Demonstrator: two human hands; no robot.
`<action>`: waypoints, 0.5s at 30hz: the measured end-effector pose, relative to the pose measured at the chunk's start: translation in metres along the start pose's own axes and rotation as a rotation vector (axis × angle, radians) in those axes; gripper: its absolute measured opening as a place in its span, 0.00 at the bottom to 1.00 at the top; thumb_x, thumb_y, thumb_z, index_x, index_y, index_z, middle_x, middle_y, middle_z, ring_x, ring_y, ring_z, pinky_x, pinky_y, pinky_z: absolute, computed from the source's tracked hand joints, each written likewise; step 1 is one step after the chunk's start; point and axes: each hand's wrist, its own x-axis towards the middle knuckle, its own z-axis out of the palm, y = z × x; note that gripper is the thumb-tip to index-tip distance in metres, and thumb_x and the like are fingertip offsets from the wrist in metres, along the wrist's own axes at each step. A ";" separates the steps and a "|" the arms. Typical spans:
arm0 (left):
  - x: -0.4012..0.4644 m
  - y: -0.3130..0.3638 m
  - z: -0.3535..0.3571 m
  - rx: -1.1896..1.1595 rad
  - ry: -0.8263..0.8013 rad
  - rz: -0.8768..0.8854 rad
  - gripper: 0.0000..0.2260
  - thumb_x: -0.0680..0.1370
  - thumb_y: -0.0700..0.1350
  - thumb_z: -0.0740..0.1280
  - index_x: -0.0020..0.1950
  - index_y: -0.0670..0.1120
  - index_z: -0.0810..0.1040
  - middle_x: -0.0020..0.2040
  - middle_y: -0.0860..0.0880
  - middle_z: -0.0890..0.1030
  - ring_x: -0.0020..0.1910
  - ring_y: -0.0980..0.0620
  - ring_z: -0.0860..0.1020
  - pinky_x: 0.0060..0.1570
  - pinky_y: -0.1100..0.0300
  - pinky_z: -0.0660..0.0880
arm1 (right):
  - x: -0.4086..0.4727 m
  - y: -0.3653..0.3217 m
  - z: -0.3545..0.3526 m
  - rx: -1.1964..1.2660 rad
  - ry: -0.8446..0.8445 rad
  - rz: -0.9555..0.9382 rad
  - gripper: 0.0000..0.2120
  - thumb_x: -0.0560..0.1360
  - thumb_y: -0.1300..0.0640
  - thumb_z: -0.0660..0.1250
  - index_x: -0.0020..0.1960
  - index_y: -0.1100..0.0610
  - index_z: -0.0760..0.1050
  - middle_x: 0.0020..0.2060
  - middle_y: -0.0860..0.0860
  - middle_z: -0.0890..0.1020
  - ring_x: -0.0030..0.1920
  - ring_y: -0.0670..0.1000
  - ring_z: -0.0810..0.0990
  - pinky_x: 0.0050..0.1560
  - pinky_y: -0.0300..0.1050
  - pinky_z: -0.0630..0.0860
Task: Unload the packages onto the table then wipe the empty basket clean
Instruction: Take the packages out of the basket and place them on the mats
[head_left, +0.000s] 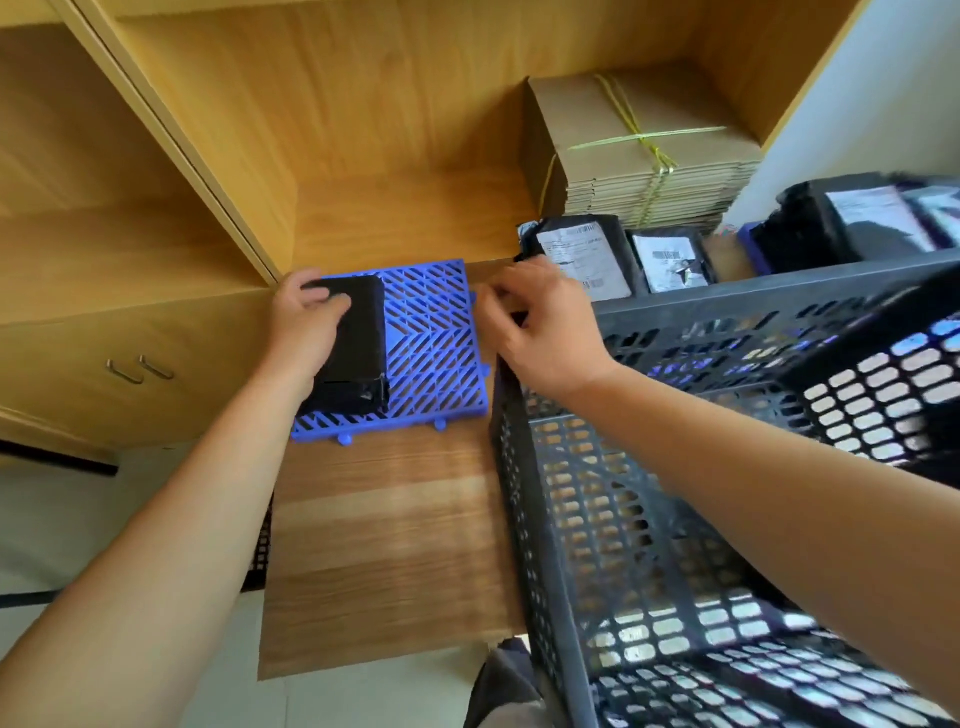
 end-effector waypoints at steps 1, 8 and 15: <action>-0.018 0.017 0.007 -0.020 -0.025 0.084 0.16 0.78 0.41 0.68 0.66 0.50 0.76 0.58 0.51 0.80 0.51 0.55 0.77 0.45 0.66 0.73 | -0.011 0.001 -0.016 0.015 0.024 -0.040 0.13 0.77 0.62 0.65 0.34 0.58 0.72 0.30 0.49 0.74 0.36 0.54 0.71 0.38 0.45 0.65; -0.165 0.109 0.075 -0.165 -0.496 0.427 0.10 0.77 0.39 0.66 0.52 0.51 0.81 0.44 0.51 0.85 0.44 0.54 0.83 0.49 0.61 0.79 | -0.110 0.079 -0.167 -0.056 -0.026 0.162 0.10 0.77 0.59 0.66 0.40 0.63 0.81 0.36 0.53 0.80 0.41 0.52 0.77 0.46 0.50 0.74; -0.284 0.114 0.173 0.232 -0.963 0.459 0.07 0.78 0.43 0.70 0.54 0.54 0.83 0.48 0.55 0.84 0.49 0.57 0.81 0.55 0.61 0.78 | -0.183 0.146 -0.298 -0.106 -0.173 0.440 0.08 0.78 0.59 0.69 0.41 0.59 0.83 0.34 0.51 0.83 0.38 0.45 0.79 0.40 0.33 0.70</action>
